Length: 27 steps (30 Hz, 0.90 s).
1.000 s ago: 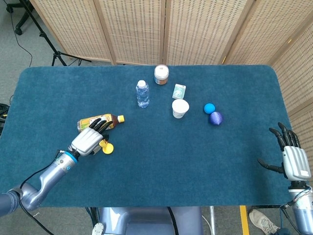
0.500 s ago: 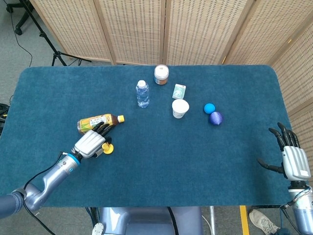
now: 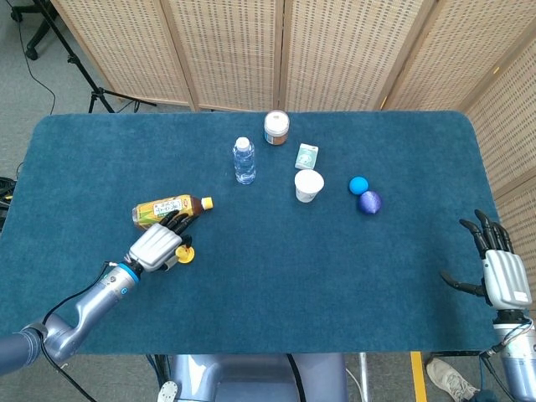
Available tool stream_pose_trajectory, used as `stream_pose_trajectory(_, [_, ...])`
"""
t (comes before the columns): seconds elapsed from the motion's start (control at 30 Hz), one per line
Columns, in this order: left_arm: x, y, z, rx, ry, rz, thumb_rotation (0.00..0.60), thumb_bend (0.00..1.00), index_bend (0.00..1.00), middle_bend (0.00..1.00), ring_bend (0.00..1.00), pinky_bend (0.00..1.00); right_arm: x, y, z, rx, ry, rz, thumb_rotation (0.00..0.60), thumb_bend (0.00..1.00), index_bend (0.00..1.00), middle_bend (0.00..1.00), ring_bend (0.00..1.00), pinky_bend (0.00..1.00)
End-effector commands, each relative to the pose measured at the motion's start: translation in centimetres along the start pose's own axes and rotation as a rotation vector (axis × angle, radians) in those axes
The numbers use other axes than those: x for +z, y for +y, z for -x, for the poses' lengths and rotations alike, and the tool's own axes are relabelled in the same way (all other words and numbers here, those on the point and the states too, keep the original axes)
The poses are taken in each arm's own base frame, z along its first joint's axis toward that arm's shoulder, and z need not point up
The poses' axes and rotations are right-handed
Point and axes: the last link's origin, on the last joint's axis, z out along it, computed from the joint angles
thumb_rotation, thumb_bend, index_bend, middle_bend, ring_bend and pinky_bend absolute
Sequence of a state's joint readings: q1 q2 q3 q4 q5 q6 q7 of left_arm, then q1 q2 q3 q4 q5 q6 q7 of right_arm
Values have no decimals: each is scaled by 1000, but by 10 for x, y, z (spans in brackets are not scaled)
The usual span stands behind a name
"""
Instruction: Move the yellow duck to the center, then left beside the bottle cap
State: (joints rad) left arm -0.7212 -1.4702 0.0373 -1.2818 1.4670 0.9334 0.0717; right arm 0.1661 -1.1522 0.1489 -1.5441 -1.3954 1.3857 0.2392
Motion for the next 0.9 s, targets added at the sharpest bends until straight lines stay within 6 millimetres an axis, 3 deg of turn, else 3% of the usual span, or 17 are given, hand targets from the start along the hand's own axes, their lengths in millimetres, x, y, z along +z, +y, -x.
stream_pose_trajectory(0.03, [0, 0, 0, -5, -3, -1, 600, 298, 400, 0, 0, 0, 0, 0, 0, 0, 0, 0, 600, 208, 121, 0, 0, 0])
stream_pose_trajectory(0.23, [-2, 0, -4, -21, 10, 6, 600, 227, 243, 0, 0, 0, 0, 0, 0, 1, 1, 1, 600, 208, 121, 0, 0, 0])
stream_pose_trajectory(0.5, [-20, 0, -28, -75, 119, 52, 600, 206, 173, 0, 0, 0, 0, 0, -1, 3, 2, 0, 600, 208, 121, 0, 0, 0])
stream_pose_trajectory(0.6, [-39, -6, -40, -82, 187, 54, 600, 116, 96, 0, 0, 0, 0, 0, -1, 2, 3, -1, 600, 208, 121, 0, 0, 0])
stream_pose_trajectory(0.7, [-71, -21, -48, -118, 264, -17, 600, 5, 6, 0, 0, 0, -1, -1, -1, 0, 6, -6, 600, 208, 121, 0, 0, 0])
stream_pose_trajectory(0.83, [-114, -47, -50, -149, 348, -183, 600, 0, 0, 0, 0, 0, -2, -3, -1, -11, 10, -24, 600, 192, 121, 0, 0, 0])
stream_pose_trajectory(0.9, [-142, -63, -41, -186, 376, -312, 600, 0, 0, 0, 0, 0, -2, -3, -1, -29, 17, -34, 600, 166, 117, 0, 0, 0])
